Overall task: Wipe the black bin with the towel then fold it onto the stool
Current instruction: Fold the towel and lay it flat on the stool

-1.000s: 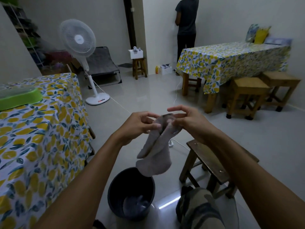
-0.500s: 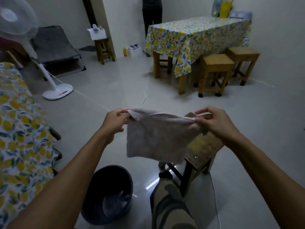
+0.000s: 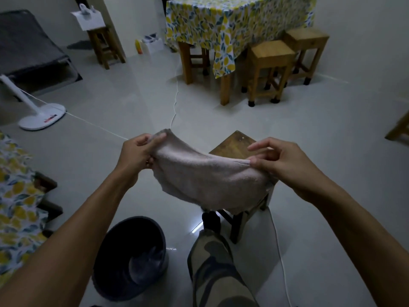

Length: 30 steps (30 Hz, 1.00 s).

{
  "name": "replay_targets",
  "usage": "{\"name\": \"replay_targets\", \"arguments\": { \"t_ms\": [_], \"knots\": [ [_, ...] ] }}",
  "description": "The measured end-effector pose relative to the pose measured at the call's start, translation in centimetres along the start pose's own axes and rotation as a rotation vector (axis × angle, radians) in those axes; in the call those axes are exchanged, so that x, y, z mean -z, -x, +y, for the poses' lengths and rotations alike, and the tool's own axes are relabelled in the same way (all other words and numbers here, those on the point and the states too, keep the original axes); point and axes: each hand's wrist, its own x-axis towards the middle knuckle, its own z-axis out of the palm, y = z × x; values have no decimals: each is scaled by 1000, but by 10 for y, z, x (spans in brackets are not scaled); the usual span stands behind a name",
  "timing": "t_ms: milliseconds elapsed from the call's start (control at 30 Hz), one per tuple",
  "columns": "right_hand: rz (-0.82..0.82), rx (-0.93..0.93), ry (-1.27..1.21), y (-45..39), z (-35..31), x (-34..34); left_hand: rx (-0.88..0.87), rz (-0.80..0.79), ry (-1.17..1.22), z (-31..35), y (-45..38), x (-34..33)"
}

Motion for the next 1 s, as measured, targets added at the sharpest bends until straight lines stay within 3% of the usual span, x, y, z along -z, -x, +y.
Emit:
{"name": "replay_targets", "arguments": {
  "t_ms": [167, 333, 433, 500, 567, 700, 1000],
  "knots": [
    [66, -17, -55, -23, 25, 17, -18, -46, -83, 4, -39, -33],
    [224, -146, 18, -79, 93, 42, 5, -121, -96, -12, -115, -116],
    [472, -242, 212, -111, 138, 45, 41, -103, -90, -36, -157, -180],
    [601, -233, 501, -124, 164, 29, -50, -69, -303, -65, -164, -216],
    [527, -139, 653, -129, 187, -4, -186, -148, -541, -98, -146, -239],
    [216, -44, 775, -121, 222, -79, -421, -271, -1055, -160, -108, -251],
    [188, -106, 850, -131, 233, -81, -425, -284, -1151, -167, -133, -261]
  ]
}}
